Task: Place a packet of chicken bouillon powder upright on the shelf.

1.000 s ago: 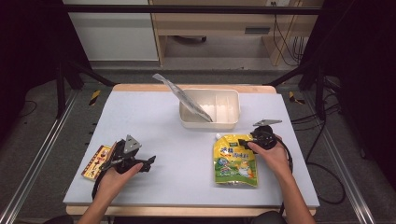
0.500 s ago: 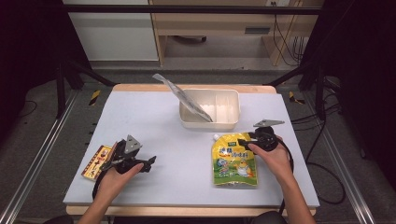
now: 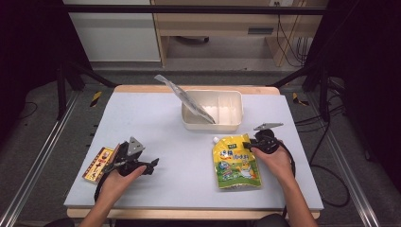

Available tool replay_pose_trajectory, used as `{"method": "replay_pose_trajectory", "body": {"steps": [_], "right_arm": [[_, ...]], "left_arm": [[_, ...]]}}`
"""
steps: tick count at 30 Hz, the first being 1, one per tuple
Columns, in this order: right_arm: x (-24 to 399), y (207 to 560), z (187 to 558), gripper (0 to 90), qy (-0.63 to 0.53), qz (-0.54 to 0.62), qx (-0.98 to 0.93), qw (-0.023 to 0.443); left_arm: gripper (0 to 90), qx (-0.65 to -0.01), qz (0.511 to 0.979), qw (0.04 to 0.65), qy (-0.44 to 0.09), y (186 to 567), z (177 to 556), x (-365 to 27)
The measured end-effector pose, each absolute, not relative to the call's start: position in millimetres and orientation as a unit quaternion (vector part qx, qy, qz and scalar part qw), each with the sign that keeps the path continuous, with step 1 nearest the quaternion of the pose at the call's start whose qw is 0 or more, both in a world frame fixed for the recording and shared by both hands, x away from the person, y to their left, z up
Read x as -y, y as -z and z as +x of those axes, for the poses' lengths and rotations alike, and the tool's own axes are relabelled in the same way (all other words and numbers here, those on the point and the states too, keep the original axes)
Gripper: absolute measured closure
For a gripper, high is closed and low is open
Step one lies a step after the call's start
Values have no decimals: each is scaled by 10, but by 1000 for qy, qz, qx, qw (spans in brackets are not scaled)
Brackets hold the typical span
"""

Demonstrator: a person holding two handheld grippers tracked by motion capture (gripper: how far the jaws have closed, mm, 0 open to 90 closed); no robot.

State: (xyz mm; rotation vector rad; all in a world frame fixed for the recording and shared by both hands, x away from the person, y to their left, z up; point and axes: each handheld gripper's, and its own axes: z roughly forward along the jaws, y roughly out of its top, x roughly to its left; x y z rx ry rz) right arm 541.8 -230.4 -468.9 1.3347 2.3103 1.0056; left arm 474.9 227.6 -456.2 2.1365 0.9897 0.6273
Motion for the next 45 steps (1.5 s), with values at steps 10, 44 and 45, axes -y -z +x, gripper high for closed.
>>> {"method": "replay_pose_trajectory", "body": {"steps": [10, 44, 45], "right_arm": [[2267, 4617, 5411, 900, -345, 463, -800, 164], [1783, 3759, 5147, 900, -402, 343, -820, 218], [1758, 3741, 5140, 900, -403, 339, -821, 219]], "left_arm": [[82, -382, 822, 347, -241, 4558, 4747, -2277], [95, -340, 830, 383, -223, 4258, 4772, -2130], [96, -333, 834, 381, -221, 4244, 4776, -2116]]}}
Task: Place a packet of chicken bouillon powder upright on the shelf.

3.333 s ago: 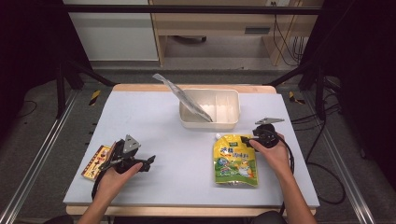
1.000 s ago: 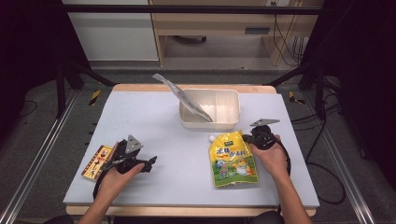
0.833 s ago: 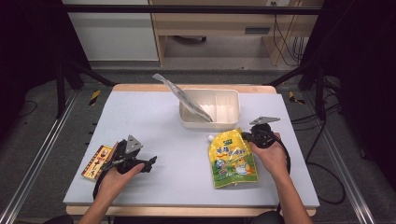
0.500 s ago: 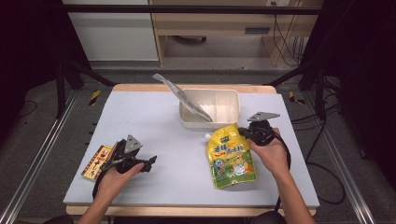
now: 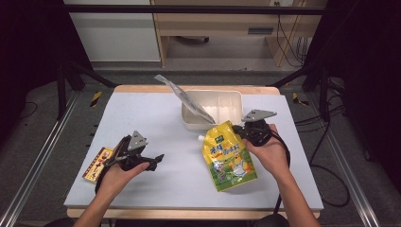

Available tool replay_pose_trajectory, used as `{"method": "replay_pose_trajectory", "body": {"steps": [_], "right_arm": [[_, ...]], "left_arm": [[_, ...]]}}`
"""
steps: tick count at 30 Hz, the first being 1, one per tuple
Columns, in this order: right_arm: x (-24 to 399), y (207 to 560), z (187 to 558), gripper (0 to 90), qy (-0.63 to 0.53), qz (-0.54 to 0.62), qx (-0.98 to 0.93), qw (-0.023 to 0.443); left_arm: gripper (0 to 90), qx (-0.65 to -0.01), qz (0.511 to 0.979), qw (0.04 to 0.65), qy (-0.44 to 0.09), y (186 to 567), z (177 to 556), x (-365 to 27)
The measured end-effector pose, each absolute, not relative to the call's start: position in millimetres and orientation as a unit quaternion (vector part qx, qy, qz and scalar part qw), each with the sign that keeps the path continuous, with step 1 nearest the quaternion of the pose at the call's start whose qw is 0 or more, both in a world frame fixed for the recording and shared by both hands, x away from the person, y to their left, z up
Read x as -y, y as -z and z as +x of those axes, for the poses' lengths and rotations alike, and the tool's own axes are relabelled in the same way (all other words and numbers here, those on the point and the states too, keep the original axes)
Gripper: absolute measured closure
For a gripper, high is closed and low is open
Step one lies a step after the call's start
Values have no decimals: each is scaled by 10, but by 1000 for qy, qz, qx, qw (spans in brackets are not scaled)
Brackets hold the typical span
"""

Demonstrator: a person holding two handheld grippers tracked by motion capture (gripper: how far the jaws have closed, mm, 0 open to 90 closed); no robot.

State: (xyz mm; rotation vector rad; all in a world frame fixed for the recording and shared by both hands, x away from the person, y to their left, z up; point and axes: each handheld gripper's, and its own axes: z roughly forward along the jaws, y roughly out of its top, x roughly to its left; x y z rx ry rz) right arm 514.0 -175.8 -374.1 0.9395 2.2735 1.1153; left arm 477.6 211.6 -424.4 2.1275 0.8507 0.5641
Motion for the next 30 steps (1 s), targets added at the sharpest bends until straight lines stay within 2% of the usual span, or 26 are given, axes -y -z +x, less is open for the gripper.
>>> {"method": "replay_pose_trajectory", "body": {"steps": [18, 27, 30], "right_arm": [[1349, 3529, 5075, 900, -418, 277, -834, 233], [1259, 3489, 5047, 900, -423, 264, -834, 236], [1248, 3468, 5035, 900, -426, 258, -833, 239]], "left_arm": [[128, -282, 857, 379, -205, 4005, 4843, -1911], [170, -231, 886, 378, -138, 3858, 4872, -1649], [172, -217, 895, 366, -134, 3839, 4894, -1562]]}}
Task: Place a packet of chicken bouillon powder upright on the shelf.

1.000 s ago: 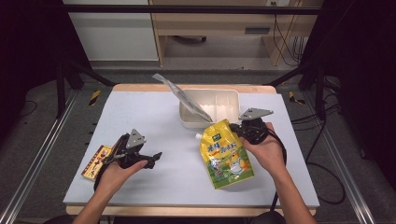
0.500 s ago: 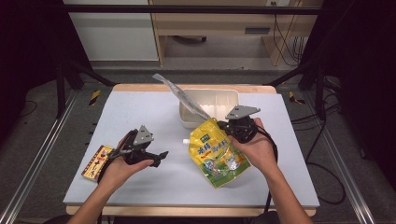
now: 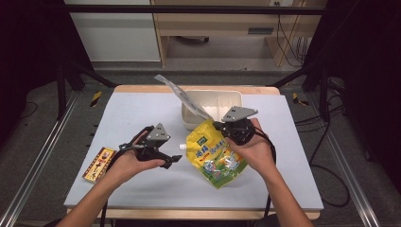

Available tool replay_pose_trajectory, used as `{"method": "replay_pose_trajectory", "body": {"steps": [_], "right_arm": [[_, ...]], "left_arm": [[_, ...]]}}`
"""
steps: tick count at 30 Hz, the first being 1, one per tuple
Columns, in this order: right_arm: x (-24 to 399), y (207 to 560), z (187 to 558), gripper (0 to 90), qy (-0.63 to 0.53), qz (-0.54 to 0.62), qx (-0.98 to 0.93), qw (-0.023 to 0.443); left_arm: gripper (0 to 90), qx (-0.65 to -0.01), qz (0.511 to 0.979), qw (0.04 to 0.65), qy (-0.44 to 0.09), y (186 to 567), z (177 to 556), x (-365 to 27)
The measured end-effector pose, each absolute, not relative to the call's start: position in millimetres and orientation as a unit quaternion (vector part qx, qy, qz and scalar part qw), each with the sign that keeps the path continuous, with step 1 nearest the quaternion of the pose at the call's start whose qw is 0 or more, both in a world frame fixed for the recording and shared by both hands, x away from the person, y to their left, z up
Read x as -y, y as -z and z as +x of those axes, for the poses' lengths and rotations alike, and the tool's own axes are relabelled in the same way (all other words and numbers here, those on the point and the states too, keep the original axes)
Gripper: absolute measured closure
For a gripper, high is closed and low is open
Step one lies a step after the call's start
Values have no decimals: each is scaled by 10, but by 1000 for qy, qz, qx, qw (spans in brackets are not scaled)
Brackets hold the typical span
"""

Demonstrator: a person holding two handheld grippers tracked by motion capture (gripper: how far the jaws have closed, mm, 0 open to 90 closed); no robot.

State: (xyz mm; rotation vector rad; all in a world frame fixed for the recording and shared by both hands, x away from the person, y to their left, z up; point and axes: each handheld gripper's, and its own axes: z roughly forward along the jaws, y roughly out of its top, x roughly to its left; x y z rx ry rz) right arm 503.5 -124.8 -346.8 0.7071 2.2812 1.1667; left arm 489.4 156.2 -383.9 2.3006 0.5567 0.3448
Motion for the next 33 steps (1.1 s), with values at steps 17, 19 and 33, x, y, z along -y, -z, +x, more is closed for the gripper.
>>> {"method": "replay_pose_trajectory", "body": {"steps": [17, 19, 33], "right_arm": [[1140, 3367, 4960, 900, -445, 240, -827, 245], [1132, 3362, 4954, 900, -447, 238, -826, 246], [1110, 3345, 4931, 900, -453, 234, -825, 243]], "left_arm": [[323, -196, 911, 352, -88, 3799, 5027, -1384], [347, -194, 914, 347, -84, 3806, 5045, -1368], [616, -194, 915, 346, -72, 3817, 5086, -1303]]}}
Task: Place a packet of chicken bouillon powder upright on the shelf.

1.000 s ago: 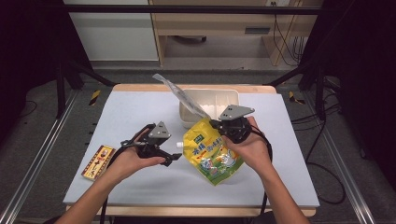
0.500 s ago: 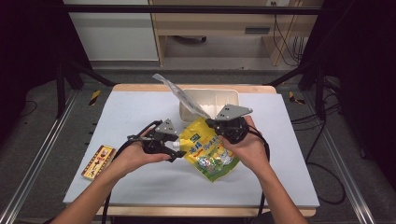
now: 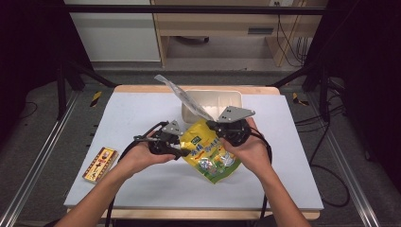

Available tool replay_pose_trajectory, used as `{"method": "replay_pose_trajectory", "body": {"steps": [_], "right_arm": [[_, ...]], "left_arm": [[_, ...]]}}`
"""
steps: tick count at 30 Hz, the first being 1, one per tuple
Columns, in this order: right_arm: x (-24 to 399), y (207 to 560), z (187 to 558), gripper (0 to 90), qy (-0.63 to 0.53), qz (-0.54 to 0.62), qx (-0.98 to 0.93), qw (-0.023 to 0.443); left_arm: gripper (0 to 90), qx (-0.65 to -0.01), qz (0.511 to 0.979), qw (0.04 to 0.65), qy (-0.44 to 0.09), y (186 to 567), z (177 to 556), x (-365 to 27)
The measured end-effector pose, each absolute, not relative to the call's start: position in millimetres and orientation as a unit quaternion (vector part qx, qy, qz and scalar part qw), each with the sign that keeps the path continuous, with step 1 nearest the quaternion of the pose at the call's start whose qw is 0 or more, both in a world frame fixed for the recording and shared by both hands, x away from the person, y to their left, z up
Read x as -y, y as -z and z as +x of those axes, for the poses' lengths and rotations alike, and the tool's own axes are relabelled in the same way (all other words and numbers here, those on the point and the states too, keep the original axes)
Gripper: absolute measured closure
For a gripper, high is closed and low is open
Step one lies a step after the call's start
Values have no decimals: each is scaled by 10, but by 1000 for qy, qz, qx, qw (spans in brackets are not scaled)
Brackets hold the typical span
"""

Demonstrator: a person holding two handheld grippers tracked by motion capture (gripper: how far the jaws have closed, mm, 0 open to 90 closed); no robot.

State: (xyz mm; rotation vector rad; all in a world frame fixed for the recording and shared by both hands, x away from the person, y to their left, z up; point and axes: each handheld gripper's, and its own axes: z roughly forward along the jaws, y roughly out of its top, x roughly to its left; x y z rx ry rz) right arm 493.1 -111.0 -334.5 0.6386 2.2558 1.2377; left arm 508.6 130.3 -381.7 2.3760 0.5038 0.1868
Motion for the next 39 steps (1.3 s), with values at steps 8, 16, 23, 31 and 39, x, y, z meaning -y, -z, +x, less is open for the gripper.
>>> {"method": "replay_pose_trajectory", "body": {"steps": [8, 16, 23, 31, 39], "right_arm": [[1119, 3327, 4908, 900, -458, 232, -822, 246], [1144, 3263, 4828, 900, -472, 229, -813, 254], [1155, 3233, 4766, 900, -474, 225, -812, 256], [1137, 3276, 4759, 900, -471, 222, -818, 247], [1171, 3335, 4809, 786, -451, 220, -833, 234]], "left_arm": [[696, -195, 915, 347, -66, 3713, 5066, -1325], [699, -174, 922, 329, -108, 3476, 5021, -1355], [700, -151, 930, 305, -139, 3278, 5032, -1402], [701, -117, 943, 267, -161, 3092, 5082, -1426], [701, -99, 947, 259, -161, 3062, 5051, -1424]]}}
